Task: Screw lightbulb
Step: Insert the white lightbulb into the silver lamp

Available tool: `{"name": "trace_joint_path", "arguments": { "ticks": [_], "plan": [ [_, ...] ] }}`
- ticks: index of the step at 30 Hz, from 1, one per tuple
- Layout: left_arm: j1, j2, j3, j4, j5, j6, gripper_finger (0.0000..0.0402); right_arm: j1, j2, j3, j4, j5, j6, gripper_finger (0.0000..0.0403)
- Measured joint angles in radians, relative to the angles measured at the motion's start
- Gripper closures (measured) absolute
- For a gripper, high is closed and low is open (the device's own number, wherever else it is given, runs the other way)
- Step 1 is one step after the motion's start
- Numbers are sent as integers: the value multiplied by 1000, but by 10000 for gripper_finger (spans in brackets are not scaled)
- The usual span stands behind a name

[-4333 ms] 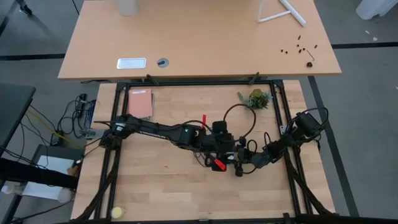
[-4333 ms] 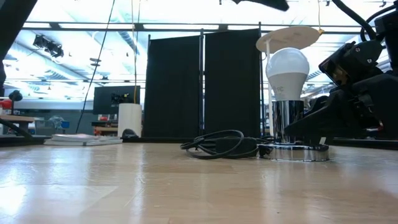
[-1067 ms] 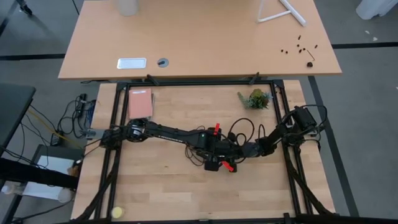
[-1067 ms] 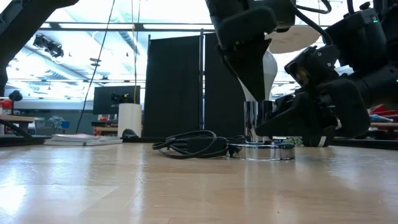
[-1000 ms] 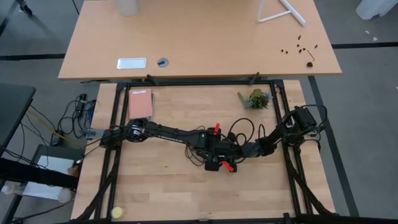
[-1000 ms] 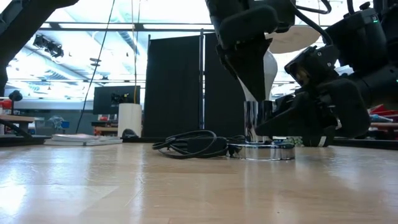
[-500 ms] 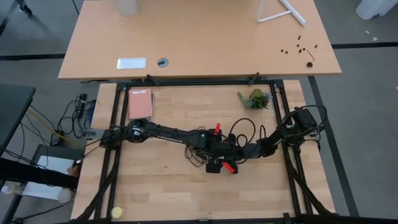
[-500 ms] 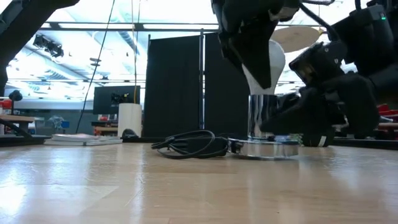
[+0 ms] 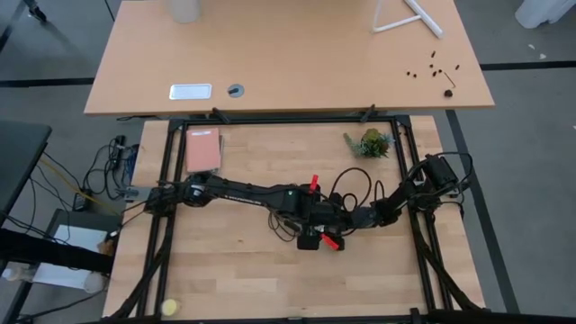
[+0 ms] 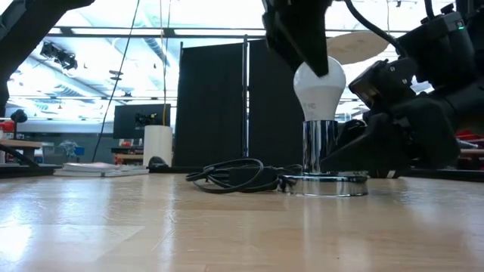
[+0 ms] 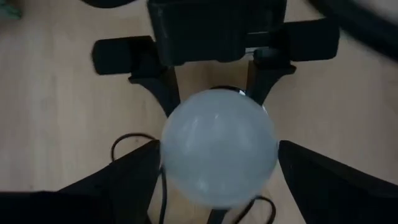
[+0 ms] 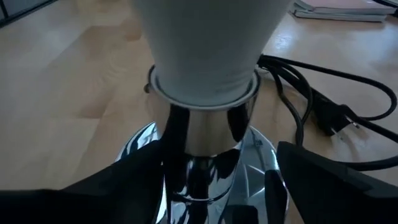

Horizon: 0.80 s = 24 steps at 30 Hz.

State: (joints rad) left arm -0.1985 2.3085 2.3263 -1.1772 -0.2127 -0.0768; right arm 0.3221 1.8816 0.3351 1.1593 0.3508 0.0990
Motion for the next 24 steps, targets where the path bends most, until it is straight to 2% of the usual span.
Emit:
{"name": "trace_joint_path", "arguments": {
  "ticks": [2, 11, 18, 24],
  "plan": [
    [-2, 0, 30, -36, -4, -12, 72, -2, 0, 0, 3, 0, 3, 76],
    [-54, -13, 30, -223, -51, -66, 79, -3, -2, -15, 25, -4, 9, 83],
    [-91, -13, 30, -315, -148, -72, 83, -12, -2, -29, 28, -5, 40, 80],
    [-118, -15, 17, -297, -164, -88, 83, -8, -3, -36, 30, -12, 39, 84]
  ]
}}
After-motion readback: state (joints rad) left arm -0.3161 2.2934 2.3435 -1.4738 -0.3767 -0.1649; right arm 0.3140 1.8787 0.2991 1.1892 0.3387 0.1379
